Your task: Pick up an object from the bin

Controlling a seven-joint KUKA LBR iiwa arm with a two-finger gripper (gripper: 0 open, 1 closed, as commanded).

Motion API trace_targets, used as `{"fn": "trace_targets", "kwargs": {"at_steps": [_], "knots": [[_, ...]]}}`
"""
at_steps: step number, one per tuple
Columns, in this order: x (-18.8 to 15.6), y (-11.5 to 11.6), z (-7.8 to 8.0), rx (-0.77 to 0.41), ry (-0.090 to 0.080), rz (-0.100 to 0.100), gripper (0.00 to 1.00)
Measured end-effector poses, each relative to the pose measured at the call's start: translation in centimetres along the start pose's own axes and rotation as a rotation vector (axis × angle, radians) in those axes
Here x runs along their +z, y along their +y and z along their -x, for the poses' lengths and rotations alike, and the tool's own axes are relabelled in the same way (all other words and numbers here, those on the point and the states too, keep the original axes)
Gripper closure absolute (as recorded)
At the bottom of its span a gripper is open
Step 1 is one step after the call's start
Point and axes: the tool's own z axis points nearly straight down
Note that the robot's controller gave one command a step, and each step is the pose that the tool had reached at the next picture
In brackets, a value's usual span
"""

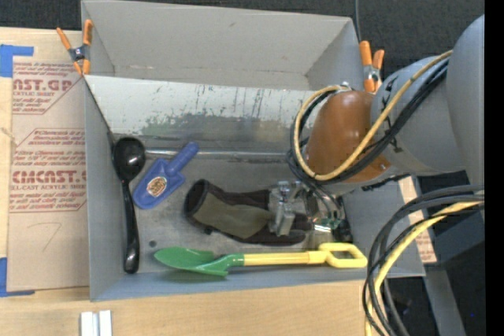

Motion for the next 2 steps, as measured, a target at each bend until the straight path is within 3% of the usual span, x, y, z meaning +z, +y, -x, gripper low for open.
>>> {"fn": "trace_targets", "kwargs": {"at_steps": [2], "knots": [[0.0, 0.04, 0.02, -0.004, 0.0, 0.0, 1.0]]}}
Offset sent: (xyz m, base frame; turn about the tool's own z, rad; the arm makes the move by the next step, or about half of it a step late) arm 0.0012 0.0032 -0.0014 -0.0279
